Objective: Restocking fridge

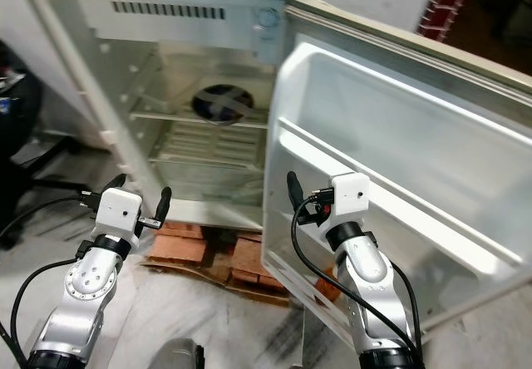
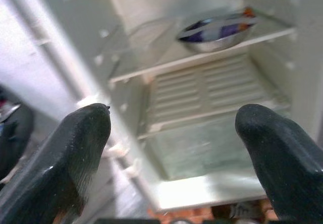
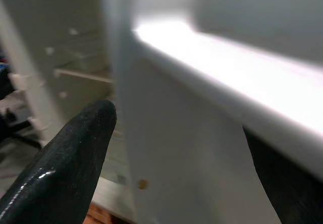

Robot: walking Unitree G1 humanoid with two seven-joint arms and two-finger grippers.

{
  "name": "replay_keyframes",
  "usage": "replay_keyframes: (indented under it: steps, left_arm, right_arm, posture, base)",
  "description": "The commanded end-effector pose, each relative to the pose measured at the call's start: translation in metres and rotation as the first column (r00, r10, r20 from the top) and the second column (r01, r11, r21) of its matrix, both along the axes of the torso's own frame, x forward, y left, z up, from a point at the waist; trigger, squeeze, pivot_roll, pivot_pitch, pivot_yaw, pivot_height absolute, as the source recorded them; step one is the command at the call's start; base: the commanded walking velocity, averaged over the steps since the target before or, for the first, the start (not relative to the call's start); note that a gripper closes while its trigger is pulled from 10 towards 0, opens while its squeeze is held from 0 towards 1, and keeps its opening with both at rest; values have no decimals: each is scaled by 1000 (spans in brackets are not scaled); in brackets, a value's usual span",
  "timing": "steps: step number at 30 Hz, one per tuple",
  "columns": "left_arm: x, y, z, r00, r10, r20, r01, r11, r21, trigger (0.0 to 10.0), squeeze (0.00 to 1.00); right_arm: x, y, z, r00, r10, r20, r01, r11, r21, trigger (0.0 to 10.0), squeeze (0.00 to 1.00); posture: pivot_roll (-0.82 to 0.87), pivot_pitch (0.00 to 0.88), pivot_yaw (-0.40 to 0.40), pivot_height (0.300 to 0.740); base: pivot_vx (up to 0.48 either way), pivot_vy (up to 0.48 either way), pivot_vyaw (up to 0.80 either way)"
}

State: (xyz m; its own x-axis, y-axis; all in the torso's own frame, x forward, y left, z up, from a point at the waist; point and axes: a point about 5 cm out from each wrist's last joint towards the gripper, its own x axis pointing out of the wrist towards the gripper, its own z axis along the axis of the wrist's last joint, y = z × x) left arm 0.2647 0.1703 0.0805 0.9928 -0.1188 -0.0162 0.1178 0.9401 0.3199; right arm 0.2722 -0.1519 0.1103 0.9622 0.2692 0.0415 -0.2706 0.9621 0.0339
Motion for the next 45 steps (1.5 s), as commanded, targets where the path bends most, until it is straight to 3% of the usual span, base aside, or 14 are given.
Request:
replay_keyframes:
  steps: [1,19,33,35,38,43,45]
  left_arm:
    - [0,3,-1,1000,16,-8,-16,1000,4,10000,0]
    - [-2,2,-2,1000,14,-14,-14,1000,10,10000,0]
    - [-2,-4,-2,1000,-24,-13,23,1000,-4,10000,0]
    - [0,-2,0,1000,-20,2,20,1000,22,10000,0]
    - [8,14,10,999,16,33,-17,999,37,10000,0]
    - [9,19,12,999,16,33,-18,999,44,10000,0]
    - [9,18,17,997,6,72,-8,999,32,10000,0]
  right_arm:
    - [2,2,7,999,1,35,0,1000,-10,10000,0]
    - [6,5,9,998,50,41,-50,999,1,10000,0]
    - [14,1,22,994,-2,107,1,1000,15,10000,0]
    - [16,3,23,994,0,112,-1,1000,13,10000,0]
    - [19,7,27,992,6,127,-8,1000,12,10000,0]
    - [21,7,27,992,9,128,-10,1000,11,10000,0]
    - [22,6,27,991,3,131,-3,1000,4,10000,0]
  posture:
    - [10,0,-20,731]
    - [22,0,-22,731]
    - [11,0,-27,740]
    - [23,0,-34,740]
    - [24,0,-37,740]
    - [22,0,-31,740]
    - [19,0,-27,740]
  base:
    - [-356,0,0]
    - [-353,0,0]
    - [0,0,0]
    - [0,0,0]
    - [0,0,0]
    - [0,0,0]
    - [0,-131,0]
